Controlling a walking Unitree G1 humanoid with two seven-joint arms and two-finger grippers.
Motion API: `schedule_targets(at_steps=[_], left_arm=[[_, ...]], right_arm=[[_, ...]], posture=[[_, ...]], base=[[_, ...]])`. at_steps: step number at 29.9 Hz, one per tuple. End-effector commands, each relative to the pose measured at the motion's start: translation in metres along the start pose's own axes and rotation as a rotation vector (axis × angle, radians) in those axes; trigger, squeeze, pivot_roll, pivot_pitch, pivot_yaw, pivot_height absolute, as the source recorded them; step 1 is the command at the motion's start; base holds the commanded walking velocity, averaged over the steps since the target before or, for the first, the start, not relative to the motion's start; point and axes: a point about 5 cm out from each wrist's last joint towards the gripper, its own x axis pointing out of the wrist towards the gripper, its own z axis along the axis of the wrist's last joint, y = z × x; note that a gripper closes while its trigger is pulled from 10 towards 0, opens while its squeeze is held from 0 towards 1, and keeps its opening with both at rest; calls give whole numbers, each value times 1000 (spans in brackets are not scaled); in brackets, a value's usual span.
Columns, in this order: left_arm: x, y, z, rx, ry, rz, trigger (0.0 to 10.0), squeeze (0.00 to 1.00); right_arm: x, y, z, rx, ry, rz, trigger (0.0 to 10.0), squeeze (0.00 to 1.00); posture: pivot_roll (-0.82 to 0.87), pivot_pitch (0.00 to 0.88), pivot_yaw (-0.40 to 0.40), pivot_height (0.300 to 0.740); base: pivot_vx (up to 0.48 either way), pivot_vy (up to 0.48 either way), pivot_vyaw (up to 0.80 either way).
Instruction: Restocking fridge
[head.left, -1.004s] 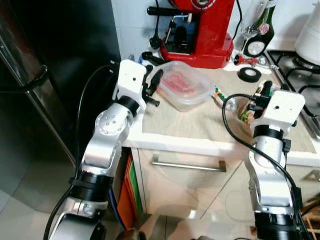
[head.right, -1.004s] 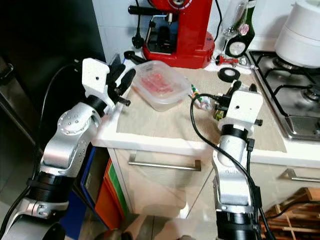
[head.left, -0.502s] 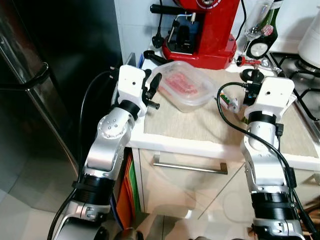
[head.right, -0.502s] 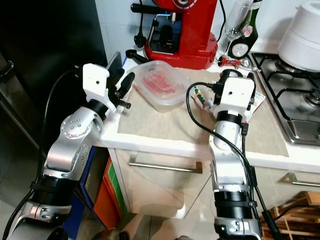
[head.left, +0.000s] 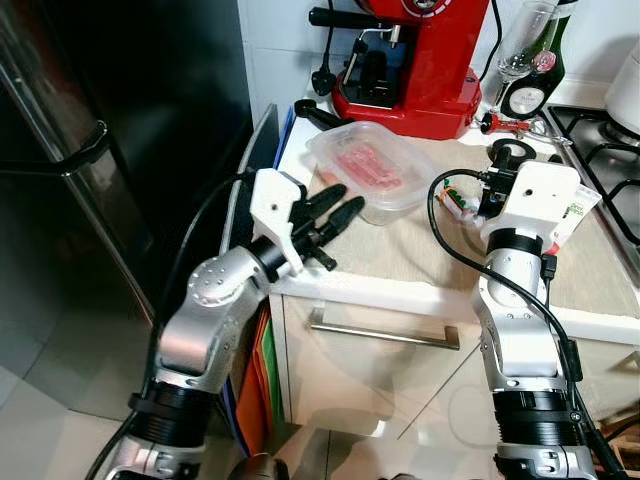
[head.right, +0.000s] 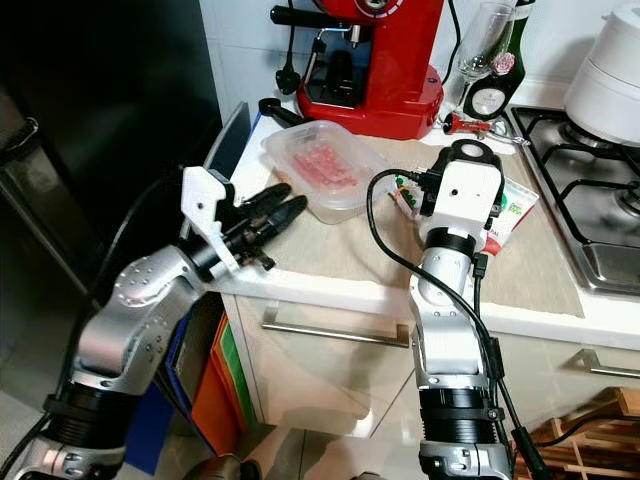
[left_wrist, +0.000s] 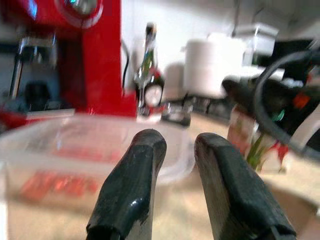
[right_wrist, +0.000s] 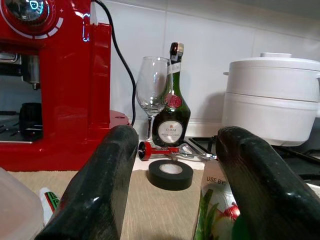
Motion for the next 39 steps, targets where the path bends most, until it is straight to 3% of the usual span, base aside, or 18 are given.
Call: schedule_targets(at_steps=[1,3,5,9,10,12,14,17,18,20,22,26,30,39], left_arm=[[10,-8,2,47,-23,-29,10000,0],[12,-10,1,52,-28,-31,10000,0],[12,-6,-21,121,33,34,10000,0],[-15,12,-66,152,170,126,10000,0],[-23,15,-76,125,200,141,10000,0],[-33,13,-85,102,195,134,10000,0],[-34,8,-85,86,160,110,10000,0],[-22,-10,-73,83,21,15,10000,0],[-22,-10,-73,83,21,15,10000,0],[-10,-19,-58,147,-90,-21,10000,0],[-8,-19,-54,163,-117,-20,10000,0],[0,-14,-15,202,-261,28,10000,0],[-2,-13,-6,172,-285,27,10000,0],[-8,-17,-22,121,-236,-14,10000,0]], right_arm=[[-2,-6,-9,-16,38,-24,10000,0],[-2,-7,-10,-21,38,-27,10000,0],[0,-11,-13,-38,39,-33,10000,0],[3,-12,-12,-44,26,-36,10000,0],[3,-13,-12,-46,25,-39,10000,0],[4,-15,-13,-48,24,-43,10000,0],[5,-16,-13,-52,21,-44,10000,0],[4,-17,-14,-60,18,-42,10000,0],[4,-17,-14,-60,18,-42,10000,0],[3,-14,-16,-61,19,-33,10000,0],[3,-14,-16,-61,18,-30,10000,0],[3,-12,-16,-60,17,-15,10000,0],[3,-11,-17,-58,24,-9,10000,0],[4,-7,-20,-43,38,-21,10000,0]], posture=[[134,0,-2,730],[132,0,-1,730],[122,0,4,730],[121,0,-3,730],[120,0,-5,730],[115,0,-13,730],[114,0,-17,730],[107,0,-19,730],[107,0,-19,730],[102,0,-20,730],[100,0,-21,730],[111,0,-33,730],[120,0,-36,730],[121,0,-20,730]], base=[[0,0,0],[0,0,0],[0,0,0],[0,0,0],[0,0,0],[0,0,0],[0,0,0],[0,0,0],[0,0,0],[0,0,0],[0,0,0],[0,0,0],[0,0,0],[0,0,0]])
